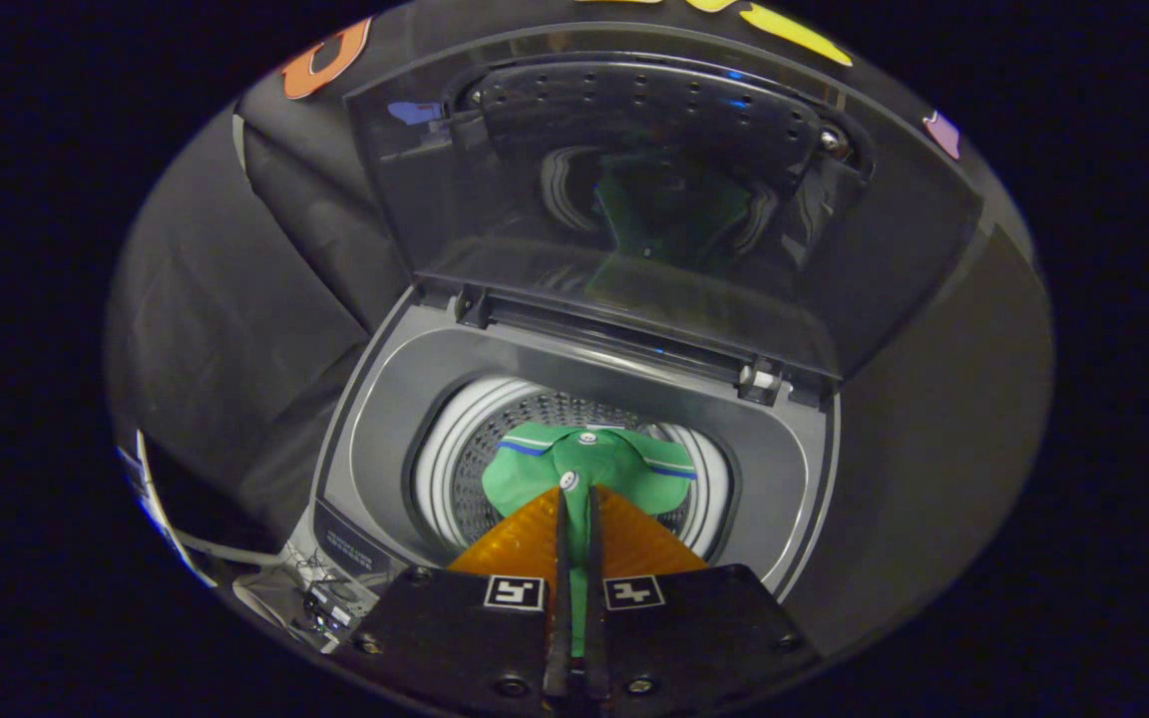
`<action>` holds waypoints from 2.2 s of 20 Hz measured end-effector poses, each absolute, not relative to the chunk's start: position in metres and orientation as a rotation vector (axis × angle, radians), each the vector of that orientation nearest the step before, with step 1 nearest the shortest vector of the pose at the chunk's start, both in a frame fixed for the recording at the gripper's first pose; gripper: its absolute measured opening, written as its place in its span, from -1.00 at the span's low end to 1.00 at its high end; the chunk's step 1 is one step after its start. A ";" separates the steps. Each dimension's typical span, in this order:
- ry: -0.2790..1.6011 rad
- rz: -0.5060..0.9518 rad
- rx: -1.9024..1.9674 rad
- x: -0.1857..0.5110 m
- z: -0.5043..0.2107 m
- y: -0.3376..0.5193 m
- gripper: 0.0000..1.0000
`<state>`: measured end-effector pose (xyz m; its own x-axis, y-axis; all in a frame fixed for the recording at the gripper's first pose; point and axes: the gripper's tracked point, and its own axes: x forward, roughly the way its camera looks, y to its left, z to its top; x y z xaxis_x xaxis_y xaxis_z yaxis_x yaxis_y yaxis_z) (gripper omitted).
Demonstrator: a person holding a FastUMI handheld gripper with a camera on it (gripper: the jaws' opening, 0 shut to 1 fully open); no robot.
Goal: Put the clothes into the washing machine and then close the washing machine lid.
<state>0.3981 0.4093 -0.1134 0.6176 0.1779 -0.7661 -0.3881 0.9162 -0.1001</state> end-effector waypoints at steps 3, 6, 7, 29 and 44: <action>0.843 0.330 -0.270 0.398 -0.114 0.409 -0.81; 0.842 0.330 -0.264 0.398 -0.110 0.408 -0.74; 0.835 0.323 -0.268 0.394 -0.112 0.401 -0.64; 0.590 0.273 -0.223 0.378 -0.015 0.368 0.72; 0.381 0.297 -0.123 0.408 0.103 0.410 0.72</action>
<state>0.4078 0.4102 0.1028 0.8857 0.2619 -0.3833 -0.3078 0.9494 -0.0624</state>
